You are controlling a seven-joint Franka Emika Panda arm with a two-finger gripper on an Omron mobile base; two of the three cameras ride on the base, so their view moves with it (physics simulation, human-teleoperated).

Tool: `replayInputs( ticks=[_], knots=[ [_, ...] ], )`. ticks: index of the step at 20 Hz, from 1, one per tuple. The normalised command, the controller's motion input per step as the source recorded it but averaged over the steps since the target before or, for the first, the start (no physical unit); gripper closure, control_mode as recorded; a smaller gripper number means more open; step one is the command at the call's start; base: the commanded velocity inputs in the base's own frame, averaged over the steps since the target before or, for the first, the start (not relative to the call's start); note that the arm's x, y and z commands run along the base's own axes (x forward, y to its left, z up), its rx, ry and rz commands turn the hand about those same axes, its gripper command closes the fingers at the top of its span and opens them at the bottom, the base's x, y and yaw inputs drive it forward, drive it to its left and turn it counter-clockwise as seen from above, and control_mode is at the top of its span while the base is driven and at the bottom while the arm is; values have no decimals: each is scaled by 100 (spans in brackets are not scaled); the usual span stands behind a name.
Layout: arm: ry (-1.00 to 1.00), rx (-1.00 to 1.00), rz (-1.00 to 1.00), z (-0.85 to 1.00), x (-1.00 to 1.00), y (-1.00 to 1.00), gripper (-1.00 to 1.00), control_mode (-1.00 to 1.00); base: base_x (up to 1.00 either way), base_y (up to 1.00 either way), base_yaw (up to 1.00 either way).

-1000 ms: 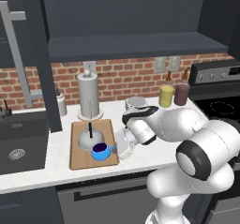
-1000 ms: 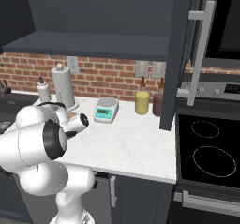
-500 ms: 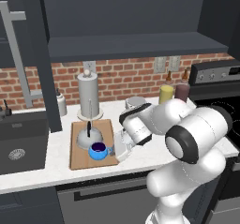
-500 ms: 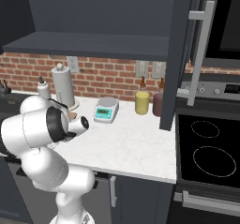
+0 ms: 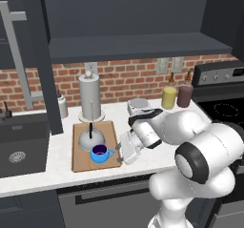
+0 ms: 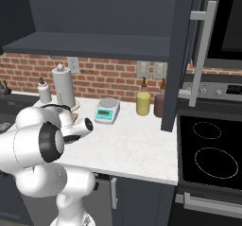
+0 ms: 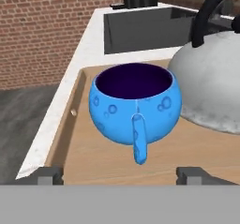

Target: Pick the kettle from the counter and place it on the tray. Then pick the mug from the cabinet and place it on the tray. Then close the cabinet doors.

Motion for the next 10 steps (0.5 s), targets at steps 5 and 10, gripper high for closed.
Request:
replayInputs(
  ticks=[5,10],
  knots=[
    [-6,0,0,53,-30,-24,-100,-100,0,0,0],
    [-1,2,-2,92,-42,-7,-100,-100,0,0,0]
  ],
)
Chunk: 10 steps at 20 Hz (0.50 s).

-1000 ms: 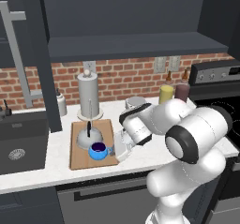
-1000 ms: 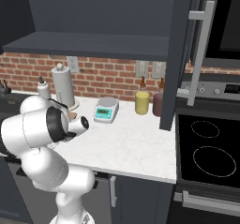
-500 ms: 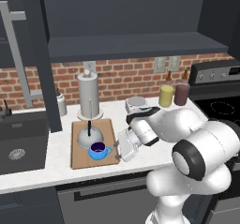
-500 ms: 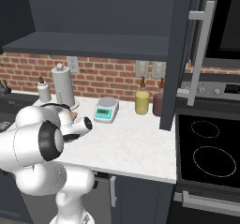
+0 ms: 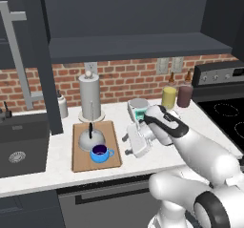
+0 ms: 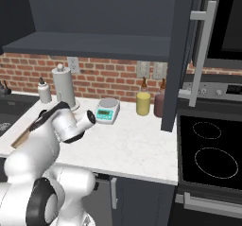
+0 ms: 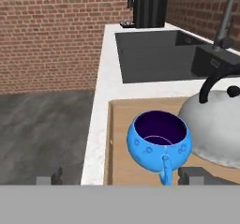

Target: Pick the kettle from the counter and place it on the tray. Then pick the mug from the cabinet and place it on the tray. Then close the cabinet doors.

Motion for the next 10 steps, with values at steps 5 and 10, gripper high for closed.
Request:
replayInputs(
  ticks=[5,10],
  knots=[
    [4,0,-13,90,-34,-1,-100,-100,0,0,0],
    [14,-2,-15,5,0,-17,-100,-100,0,0,0]
  ],
)
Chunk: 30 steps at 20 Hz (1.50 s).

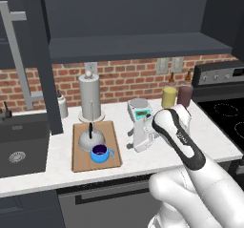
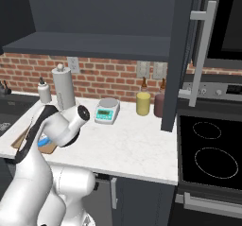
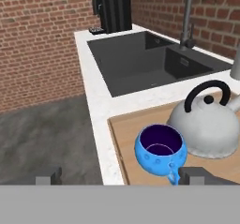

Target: Pick the kettle from the counter and place it on the tray. Then pick the mug from the cabinet and place it on the tray. Then close the cabinet doors.

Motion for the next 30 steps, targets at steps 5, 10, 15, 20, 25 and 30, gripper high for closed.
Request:
replayInputs(
  ticks=[5,10,15,20,25,30],
  knots=[
    [1,0,0,0,-2,0,-100,-100,0,0,0],
    [2,0,-14,4,-22,0,-100,-100,0,0,0],
    [2,0,-19,0,-10,-15,-100,-100,0,0,0],
    [0,4,-17,0,-10,-34,-100,-100,0,0,0],
    [0,8,-6,0,-5,-52,-100,-100,0,0,0],
    [-1,11,0,0,-15,-47,-100,-100,0,0,0]
  ],
)
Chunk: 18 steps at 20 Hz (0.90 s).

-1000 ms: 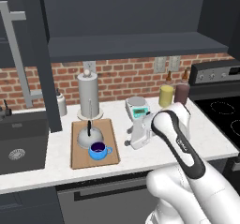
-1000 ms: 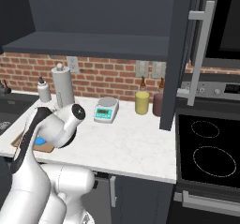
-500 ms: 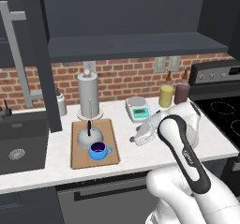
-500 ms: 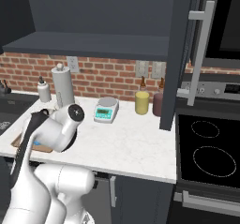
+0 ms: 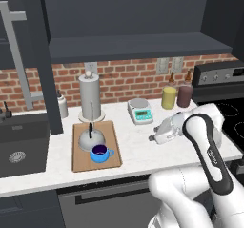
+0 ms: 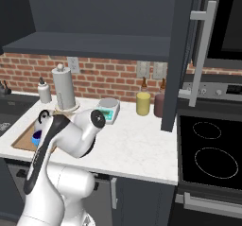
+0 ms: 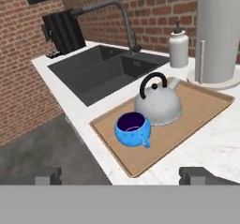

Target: Pick the kettle from the counter and place it on the tray. Then pick the mug from the cabinet and place it on the tray. Then close the cabinet doors.

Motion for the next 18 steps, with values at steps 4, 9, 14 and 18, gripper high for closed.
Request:
replayInputs(
  ticks=[4,9,14,18],
  knots=[
    [-5,14,-6,12,-26,-31,-100,-100,0,0,0],
    [0,15,-11,29,-24,-30,-100,-100,0,0,0],
    [0,18,-10,30,-28,-41,-100,-100,0,0,0],
    [0,17,-8,22,-31,-39,-100,-100,0,0,0]
  ],
)
